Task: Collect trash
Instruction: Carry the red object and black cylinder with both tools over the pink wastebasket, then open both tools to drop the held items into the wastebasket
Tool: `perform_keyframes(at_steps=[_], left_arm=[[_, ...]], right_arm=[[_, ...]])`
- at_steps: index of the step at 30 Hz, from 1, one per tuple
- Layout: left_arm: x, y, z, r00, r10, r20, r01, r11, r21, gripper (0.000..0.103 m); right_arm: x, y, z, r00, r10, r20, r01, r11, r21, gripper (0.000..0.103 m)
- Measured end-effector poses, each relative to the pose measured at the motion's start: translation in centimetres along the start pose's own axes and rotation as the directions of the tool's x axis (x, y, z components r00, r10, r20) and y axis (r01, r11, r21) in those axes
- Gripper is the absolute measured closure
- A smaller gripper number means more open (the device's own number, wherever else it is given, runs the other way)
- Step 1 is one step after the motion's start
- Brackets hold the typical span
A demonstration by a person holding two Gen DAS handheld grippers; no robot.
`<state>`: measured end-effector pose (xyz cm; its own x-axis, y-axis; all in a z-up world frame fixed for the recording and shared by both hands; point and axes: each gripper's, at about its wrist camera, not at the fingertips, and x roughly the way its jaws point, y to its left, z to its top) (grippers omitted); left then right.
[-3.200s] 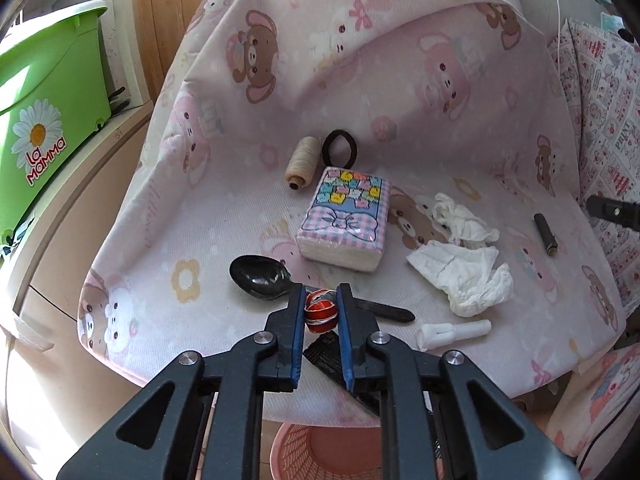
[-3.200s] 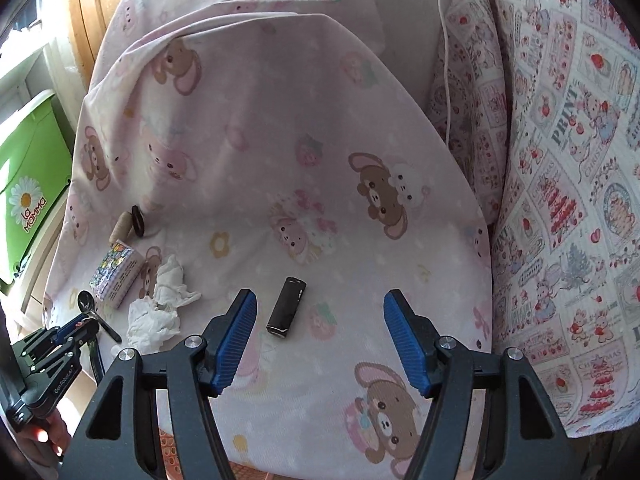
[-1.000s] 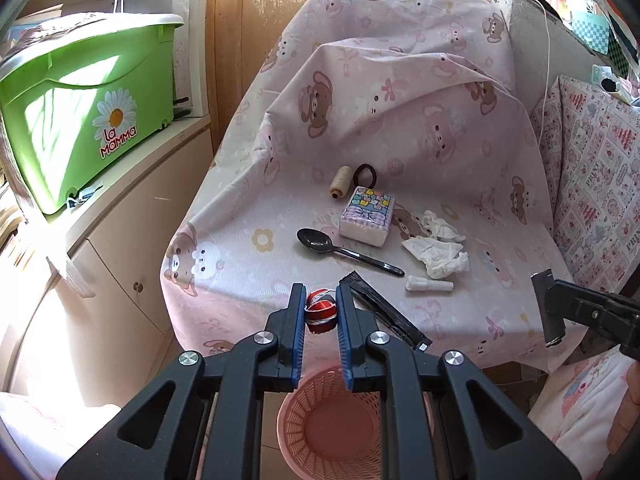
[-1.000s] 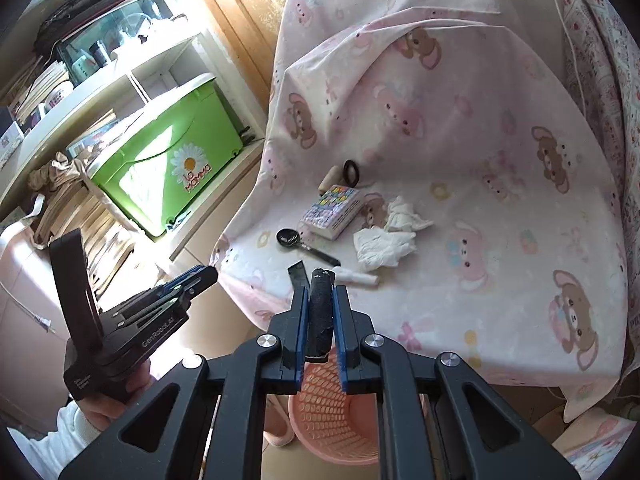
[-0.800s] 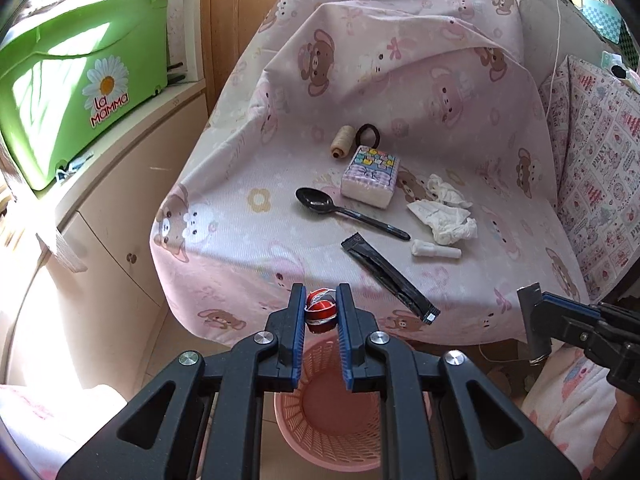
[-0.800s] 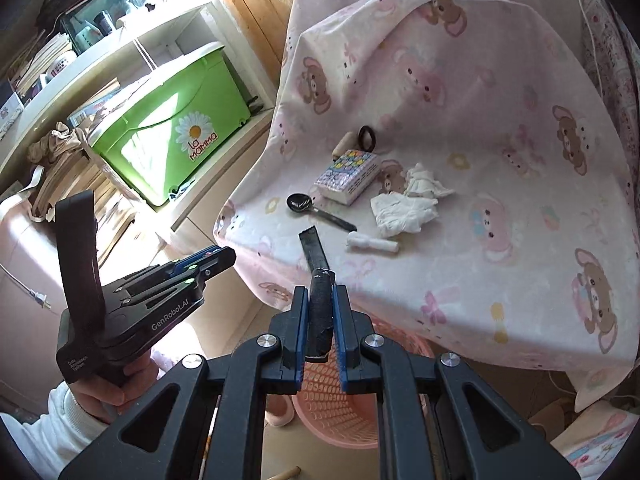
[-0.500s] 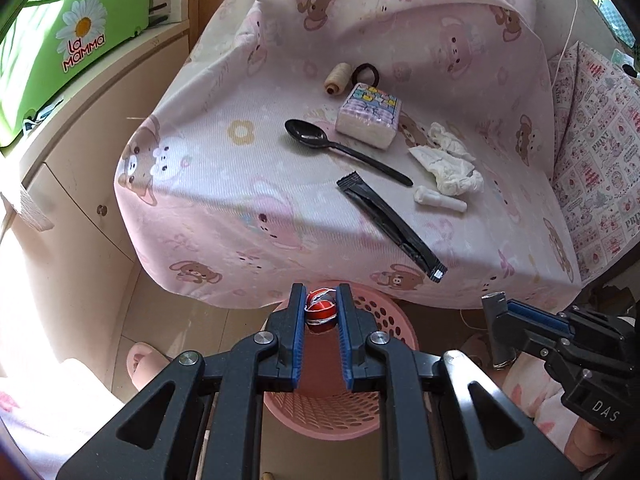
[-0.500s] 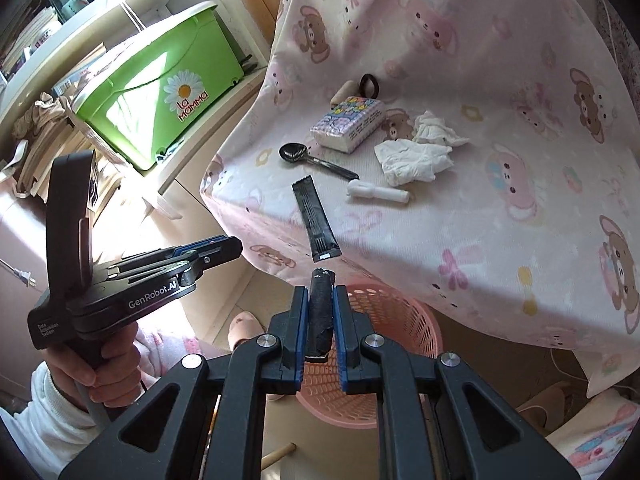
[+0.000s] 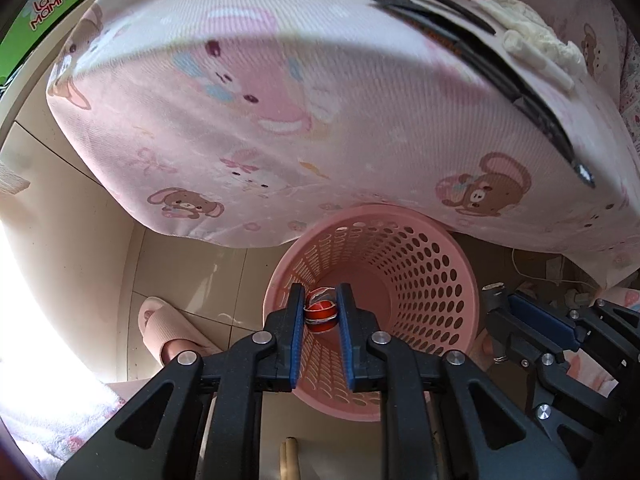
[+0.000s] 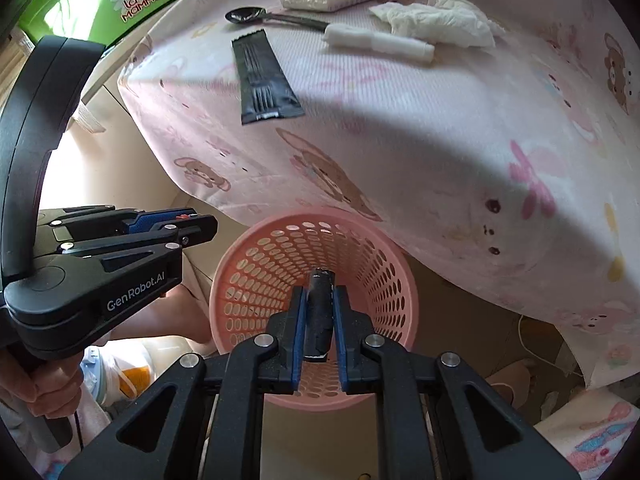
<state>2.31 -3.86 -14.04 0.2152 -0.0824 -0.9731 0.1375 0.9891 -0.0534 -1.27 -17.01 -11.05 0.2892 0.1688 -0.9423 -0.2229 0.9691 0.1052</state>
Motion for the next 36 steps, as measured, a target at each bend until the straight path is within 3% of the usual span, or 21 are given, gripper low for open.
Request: perform_keyframes(at_steps=[5,10,20,23,28,36], left_arm=[[1.8,0.0,-0.2,0.998,-0.016,-0.061,0.015,1.000,-0.014,0.087],[3.1,-0.1,-0.3,0.996,-0.007,-0.086,0.006,1.000,-0.007,0.086],[4.1,-0.1,-0.5,0.993,0.040,-0.113,-0.041,0.999,-0.006,0.084],[4.0,0.0,-0.3,0.992,0.056,-0.115,-0.057,0.998,-0.004,0.078],[3.4,0.2,-0.3,0.993,0.079,-0.093,-0.079,0.997,-0.004,0.064],[1.4,0.1,0.1,0.996,0.085,-0.032,-0.085,0.996,0.001,0.059]], right_arm=[[1.3,0.5,-0.7,0.999,-0.054,-0.009,0.054,0.998,-0.013,0.089],[2.0,0.2,-0.4,0.998,-0.068,0.000,0.068,0.998,0.002,0.089],[4.4,-0.3,-0.7,0.992,-0.113,-0.061,0.113,0.994,-0.006,0.088],[4.0,-0.5,-0.8,0.990,-0.125,-0.060,0.124,0.992,-0.005,0.085],[3.7,-0.4,-0.6,0.986,-0.156,-0.054,0.155,0.988,-0.025,0.058],[2.0,-1.2,-0.1,0.988,-0.150,-0.032,0.151,0.989,0.008,0.055]])
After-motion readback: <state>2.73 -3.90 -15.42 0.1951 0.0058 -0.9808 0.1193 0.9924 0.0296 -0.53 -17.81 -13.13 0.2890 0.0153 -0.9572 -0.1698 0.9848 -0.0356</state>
